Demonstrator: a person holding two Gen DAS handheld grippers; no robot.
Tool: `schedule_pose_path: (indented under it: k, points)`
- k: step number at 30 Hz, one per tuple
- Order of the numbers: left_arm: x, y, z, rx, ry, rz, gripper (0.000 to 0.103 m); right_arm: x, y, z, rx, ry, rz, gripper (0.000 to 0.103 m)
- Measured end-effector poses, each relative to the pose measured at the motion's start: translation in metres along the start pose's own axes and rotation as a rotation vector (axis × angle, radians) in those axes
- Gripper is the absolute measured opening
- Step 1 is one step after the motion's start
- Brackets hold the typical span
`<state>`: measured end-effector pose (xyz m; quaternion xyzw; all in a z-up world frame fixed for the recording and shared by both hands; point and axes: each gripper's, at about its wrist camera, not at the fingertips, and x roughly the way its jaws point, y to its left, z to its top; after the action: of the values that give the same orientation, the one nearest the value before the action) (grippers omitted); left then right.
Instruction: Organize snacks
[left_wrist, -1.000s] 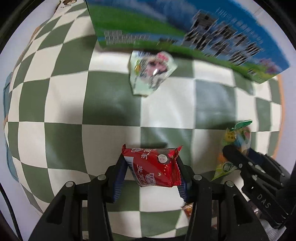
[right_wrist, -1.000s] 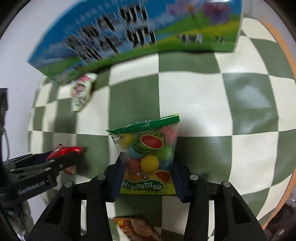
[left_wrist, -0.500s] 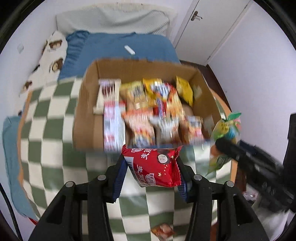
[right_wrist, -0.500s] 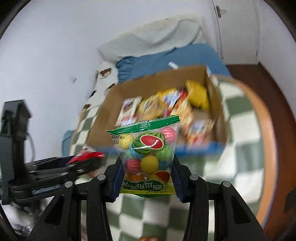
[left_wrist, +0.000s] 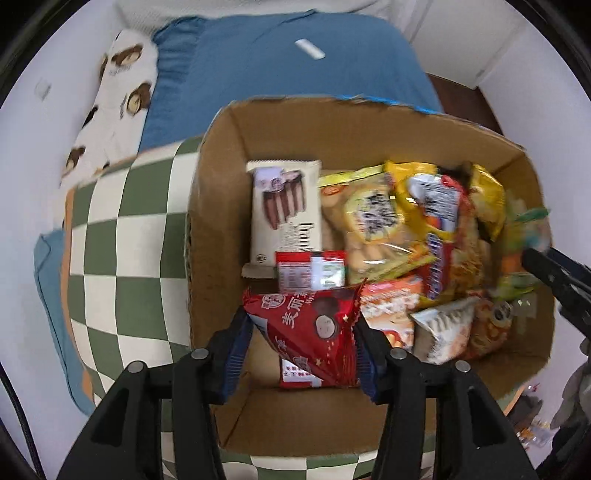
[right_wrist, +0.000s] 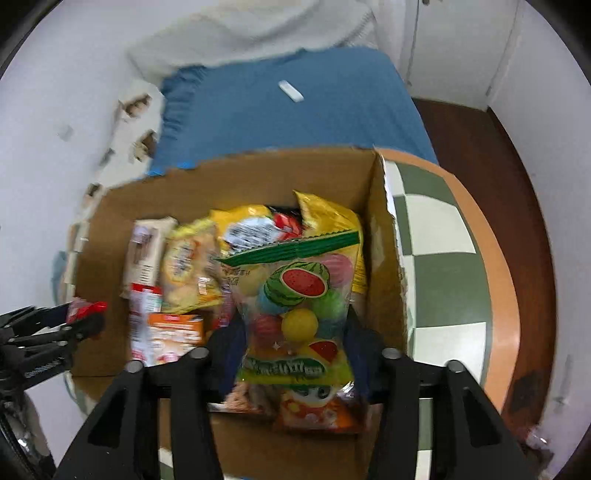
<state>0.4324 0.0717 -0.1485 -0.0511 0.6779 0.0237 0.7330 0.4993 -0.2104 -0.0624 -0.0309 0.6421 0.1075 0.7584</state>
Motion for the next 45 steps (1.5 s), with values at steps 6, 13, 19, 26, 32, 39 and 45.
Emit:
schedule_pose_path:
  k: [6, 13, 19, 26, 32, 39, 45]
  points:
    - [0.014, 0.002, 0.005, -0.025, 0.009, -0.017, 0.092, 0.007, 0.003, 0.003, -0.004, 0.036, -0.006, 0.097]
    - [0.014, -0.016, 0.003, -0.002, -0.014, -0.017, 0.094, 0.017, 0.008, -0.013, 0.014, 0.061, 0.018, 0.097]
    - [0.017, -0.027, -0.011, 0.006, -0.037, -0.007, 0.094, 0.021, 0.014, -0.029, 0.012, 0.061, 0.004, 0.097]
    - [0.000, -0.029, -0.027, -0.007, -0.109, 0.010, 0.094, 0.006, 0.017, -0.045, -0.002, 0.001, -0.054, 0.097]
    - [-0.033, -0.025, -0.048, -0.029, -0.215, 0.013, 0.094, -0.025, 0.021, -0.063, -0.009, -0.075, -0.061, 0.097]
    - [-0.073, -0.024, -0.086, -0.027, -0.336, 0.024, 0.094, -0.068, 0.031, -0.092, -0.025, -0.174, -0.060, 0.097]
    - [-0.102, -0.022, -0.122, -0.023, -0.419, 0.029, 0.094, -0.109, 0.036, -0.122, -0.031, -0.265, -0.053, 0.097]
